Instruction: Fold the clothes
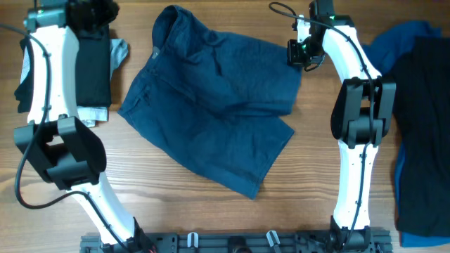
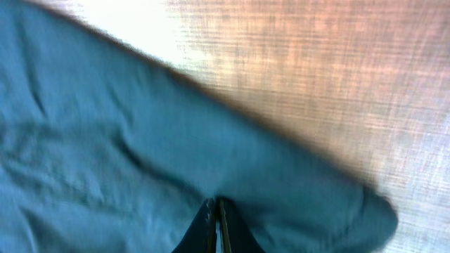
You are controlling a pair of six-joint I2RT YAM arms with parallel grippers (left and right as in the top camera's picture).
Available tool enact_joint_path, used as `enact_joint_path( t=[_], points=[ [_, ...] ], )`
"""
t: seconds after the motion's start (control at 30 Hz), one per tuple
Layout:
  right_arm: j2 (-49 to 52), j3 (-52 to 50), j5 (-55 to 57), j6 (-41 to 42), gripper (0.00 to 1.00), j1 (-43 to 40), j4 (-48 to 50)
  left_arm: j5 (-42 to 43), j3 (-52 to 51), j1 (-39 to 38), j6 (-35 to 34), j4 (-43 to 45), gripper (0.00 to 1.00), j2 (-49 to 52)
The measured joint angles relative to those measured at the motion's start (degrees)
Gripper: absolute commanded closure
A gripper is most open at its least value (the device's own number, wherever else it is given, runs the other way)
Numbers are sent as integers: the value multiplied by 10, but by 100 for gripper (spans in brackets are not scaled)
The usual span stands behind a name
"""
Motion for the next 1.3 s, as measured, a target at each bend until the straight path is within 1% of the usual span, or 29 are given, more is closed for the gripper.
enact_joint_path(
  t=[0.13,0.23,0.3,0.43,0.47,0.5,0.53,0.57,0.6,0.67,0.7,0.77,0.87,1.07,1.13,1.2,1.23,1.3],
  points=[
    [-1,-8,45,12,96,4,61,-4,0,15,0,-44,96,0],
    [-1,-11,103,16,96,4,94,-4,0,12,0,-72,96,0],
    [-1,-18,128,17,96,-5,135,-4,0,8,0,-90,96,1],
    [0,-19,137,13,96,-31,175,-12,0,-2,0,-121,96,7],
    [0,-17,137,12,81,-36,165,-18,0,-5,0,-129,91,8],
    [-1,-14,137,17,60,-39,148,-22,0,-6,0,-133,66,9],
    [-2,-10,137,26,53,-40,124,-25,0,-7,-2,-139,53,9],
    [-8,-9,134,42,51,-40,94,-27,0,-7,0,-149,38,9],
    [-19,-8,127,53,51,-40,53,-28,0,-7,0,-159,19,9],
    [-42,-5,100,63,51,-40,2,-31,0,-7,1,-183,0,9],
    [-53,-3,78,64,51,-41,-23,-32,0,-7,0,-192,0,9],
    [-68,-3,38,61,53,-45,-33,-34,0,-7,-2,-209,0,9],
    [-71,-22,5,54,53,-51,-1,-36,0,-7,-2,-210,0,9],
    [-71,-107,-13,51,53,-54,83,-36,0,-7,-2,-210,0,9],
    [-71,-122,-16,49,60,-54,106,-36,0,-7,-2,-210,0,9],
    [-71,-131,-19,44,64,-54,123,-36,0,-7,-2,-210,0,9],
    [-71,-135,-19,42,71,-54,135,-36,0,-7,-2,-210,0,9],
    [-71,-140,-20,40,73,-54,146,-36,0,-7,-2,-210,0,9]
  ],
)
